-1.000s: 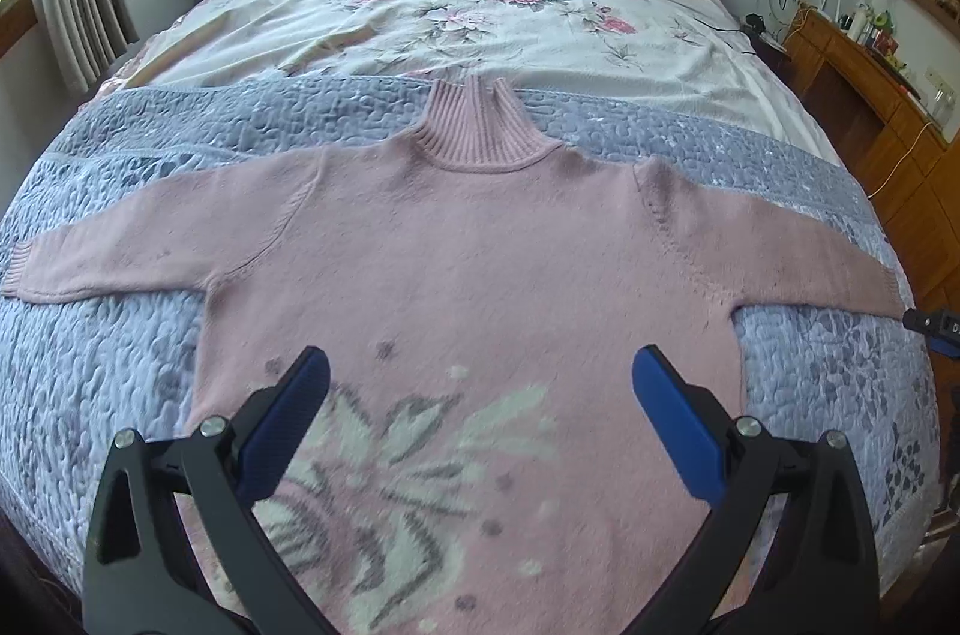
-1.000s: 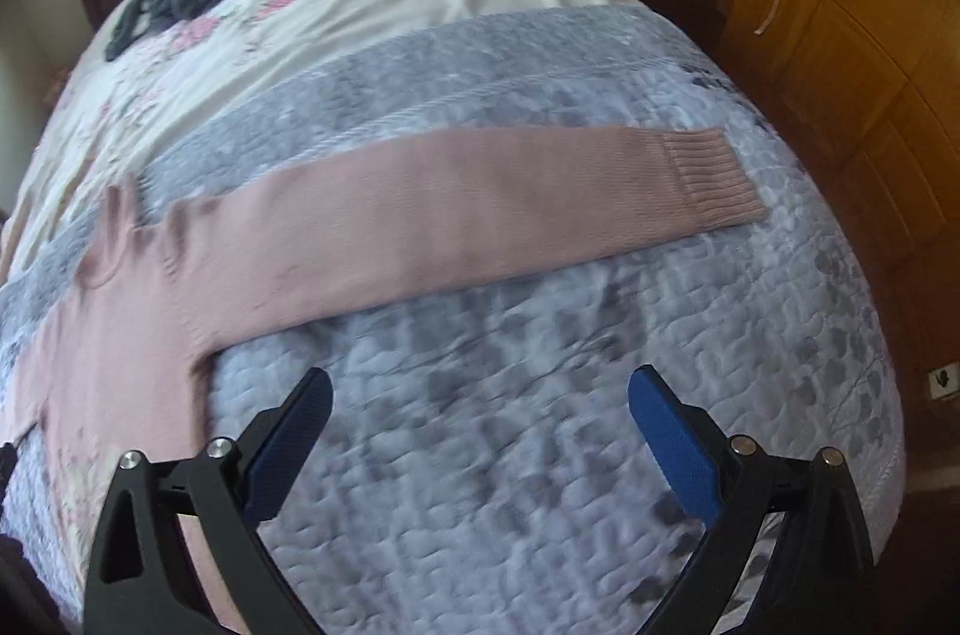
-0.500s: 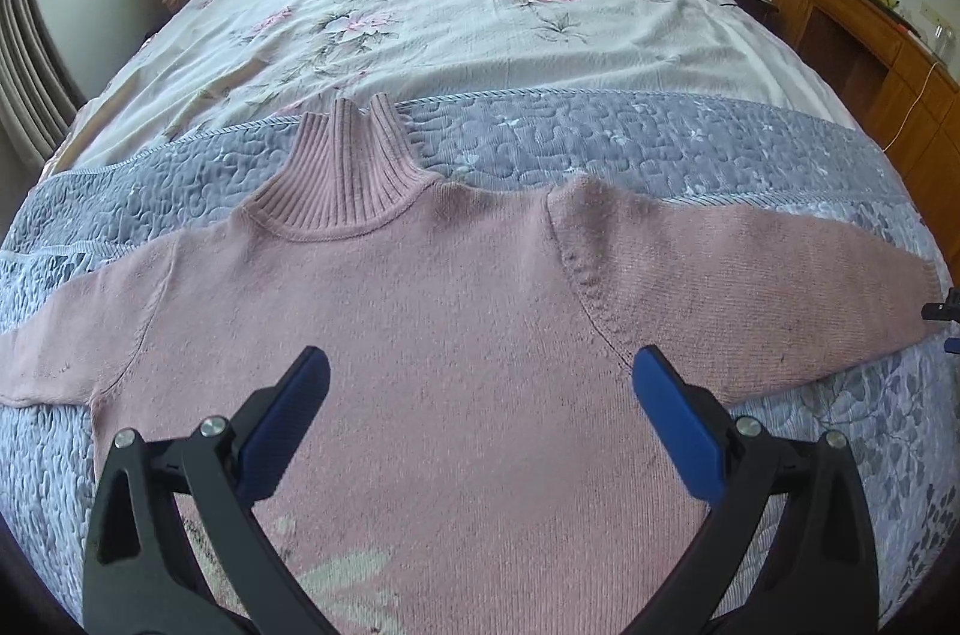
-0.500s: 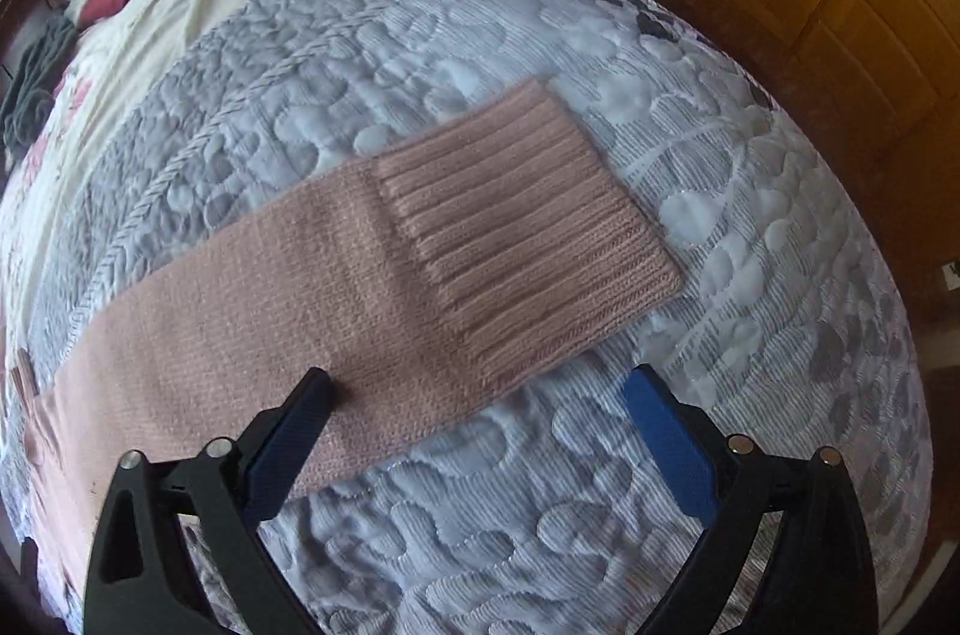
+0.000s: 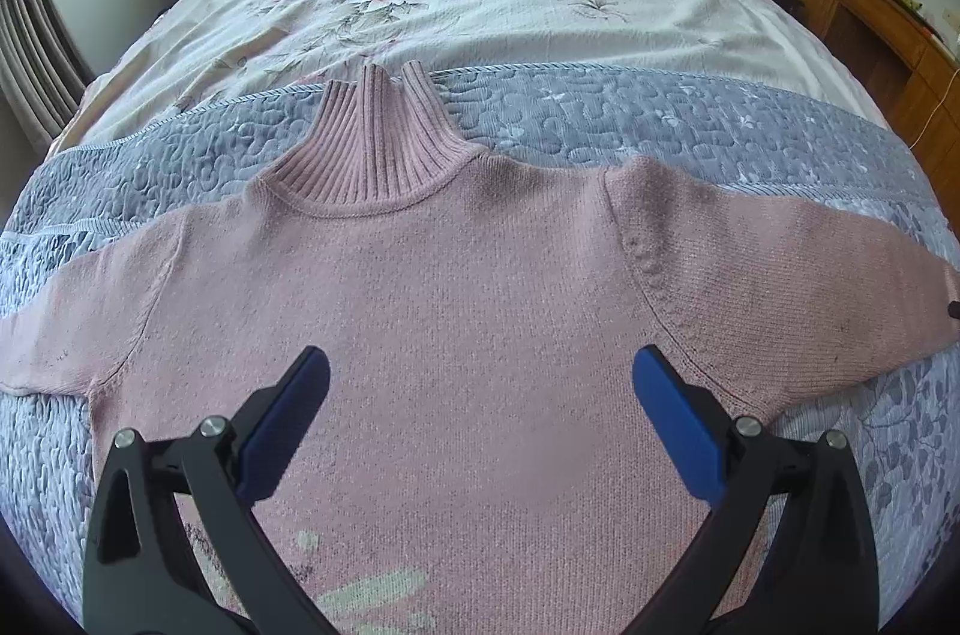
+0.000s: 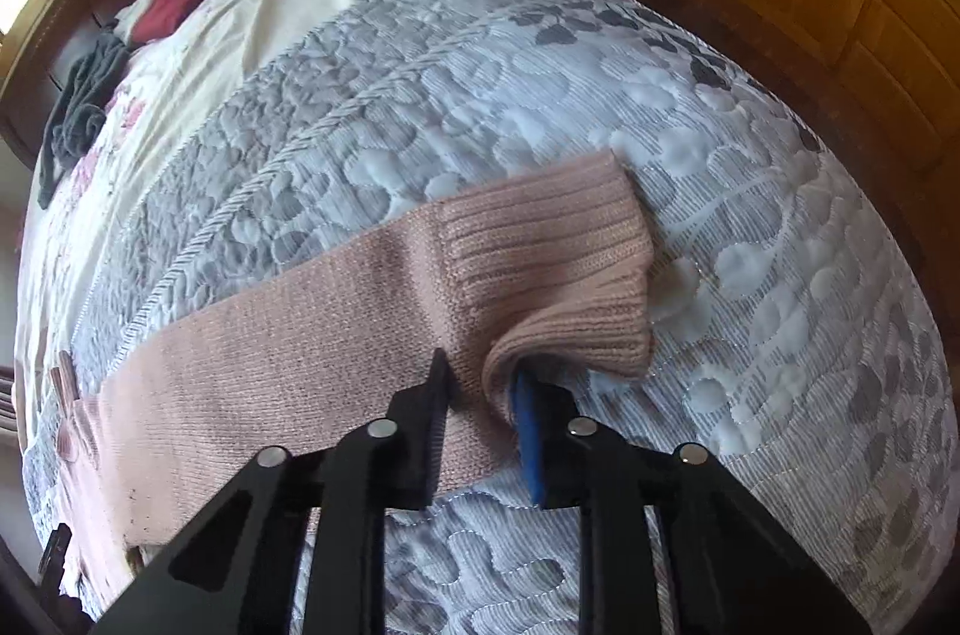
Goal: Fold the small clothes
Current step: 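Move the right tool to the sweater's sleeve cuff and grasp it, then fold the gripped sleeve across the sweater body toward the collar with the right tool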
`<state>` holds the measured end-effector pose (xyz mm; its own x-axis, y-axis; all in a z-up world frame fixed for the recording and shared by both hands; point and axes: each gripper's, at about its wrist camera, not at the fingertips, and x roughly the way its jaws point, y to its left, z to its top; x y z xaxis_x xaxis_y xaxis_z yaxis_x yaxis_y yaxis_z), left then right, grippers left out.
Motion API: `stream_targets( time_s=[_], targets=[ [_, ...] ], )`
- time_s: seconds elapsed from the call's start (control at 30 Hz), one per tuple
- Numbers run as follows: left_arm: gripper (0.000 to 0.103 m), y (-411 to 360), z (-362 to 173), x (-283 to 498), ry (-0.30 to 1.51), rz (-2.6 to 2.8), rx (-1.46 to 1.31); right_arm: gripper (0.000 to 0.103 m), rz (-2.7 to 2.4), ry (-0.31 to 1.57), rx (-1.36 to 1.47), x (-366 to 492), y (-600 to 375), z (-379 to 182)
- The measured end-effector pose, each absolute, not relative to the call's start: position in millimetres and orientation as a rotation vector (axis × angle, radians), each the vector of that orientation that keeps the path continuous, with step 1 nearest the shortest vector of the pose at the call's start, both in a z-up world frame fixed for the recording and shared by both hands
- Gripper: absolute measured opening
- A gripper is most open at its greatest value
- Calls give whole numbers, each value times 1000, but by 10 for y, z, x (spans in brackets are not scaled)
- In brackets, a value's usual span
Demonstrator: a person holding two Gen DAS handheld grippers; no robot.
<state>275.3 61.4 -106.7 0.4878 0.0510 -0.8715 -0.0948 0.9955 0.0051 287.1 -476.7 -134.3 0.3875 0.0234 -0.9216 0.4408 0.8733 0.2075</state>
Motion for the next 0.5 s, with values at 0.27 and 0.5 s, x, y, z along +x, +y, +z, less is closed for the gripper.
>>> stream_targets(
  time_s=[0.27,0.5],
  targets=[
    [100,806,-1083,2595,1070,81,-66,17,-97,1047,490,2755,-4267,-920],
    [100,1066,-1122,2450,1091,90,-95,17,149,1029,524,2848,-3358,-714]
  ],
)
